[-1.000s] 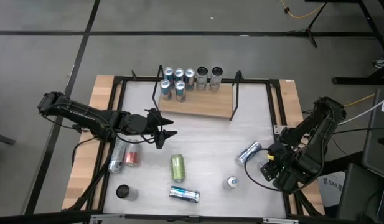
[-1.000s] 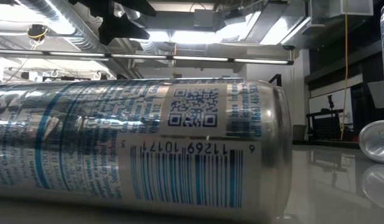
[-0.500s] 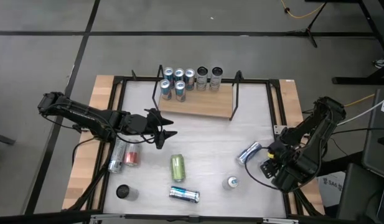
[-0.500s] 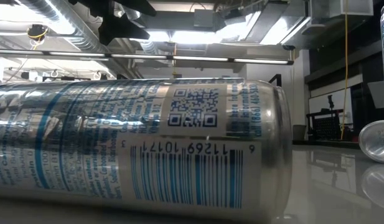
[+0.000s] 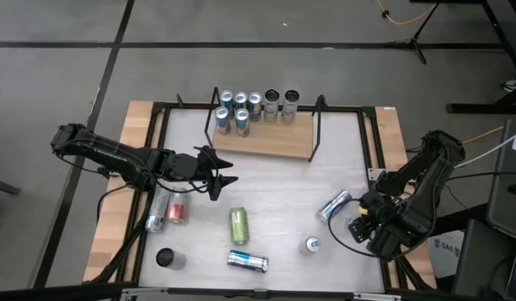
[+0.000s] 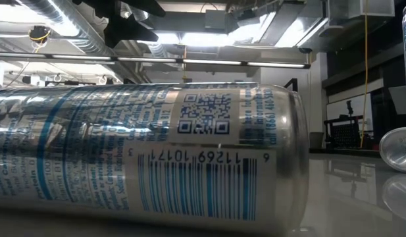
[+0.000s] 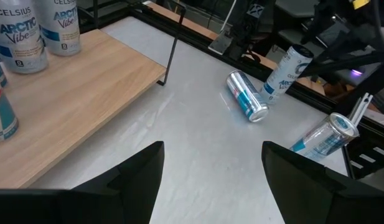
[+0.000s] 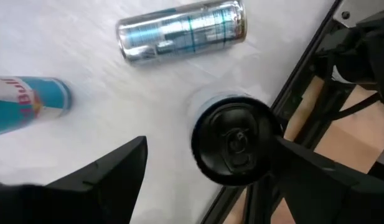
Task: Place canned beverage on shelf
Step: Put the white blue soda can on the shelf
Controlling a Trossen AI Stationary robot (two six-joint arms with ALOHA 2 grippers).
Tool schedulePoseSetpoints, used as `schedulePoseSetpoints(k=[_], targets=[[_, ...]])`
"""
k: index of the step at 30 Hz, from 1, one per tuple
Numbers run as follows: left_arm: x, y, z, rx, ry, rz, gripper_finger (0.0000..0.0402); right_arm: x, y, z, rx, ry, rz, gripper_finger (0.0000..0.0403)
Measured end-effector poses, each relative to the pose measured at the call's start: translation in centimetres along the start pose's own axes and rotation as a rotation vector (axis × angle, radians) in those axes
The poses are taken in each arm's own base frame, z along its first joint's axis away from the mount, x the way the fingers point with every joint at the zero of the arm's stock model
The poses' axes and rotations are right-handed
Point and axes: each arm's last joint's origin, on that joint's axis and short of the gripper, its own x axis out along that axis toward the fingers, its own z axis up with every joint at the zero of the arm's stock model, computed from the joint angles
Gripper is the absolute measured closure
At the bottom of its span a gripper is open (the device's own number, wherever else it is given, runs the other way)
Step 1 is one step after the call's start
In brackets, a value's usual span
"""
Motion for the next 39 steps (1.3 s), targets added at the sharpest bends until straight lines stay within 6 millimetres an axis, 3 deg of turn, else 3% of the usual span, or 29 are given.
schedulePoseSetpoints(k=[18,28,39], targets=[[0.0,0.0,0.0,0.001,0.000,0.000,0.0138,-0.3,0.0,0.1,-0.033,-0.014,0.008,0.0082],[0.0,0.0,0.0,0.002,0.000,0.000,0.0138,-0.3,0.1,0.4,-0.117,-0.110,0.046,0.0082],[0.0,0.0,0.0,0.001,0.000,0.000,0.0138,1.4,-0.5,0.0,-0.144,-0.024,-0.067,0.0082]])
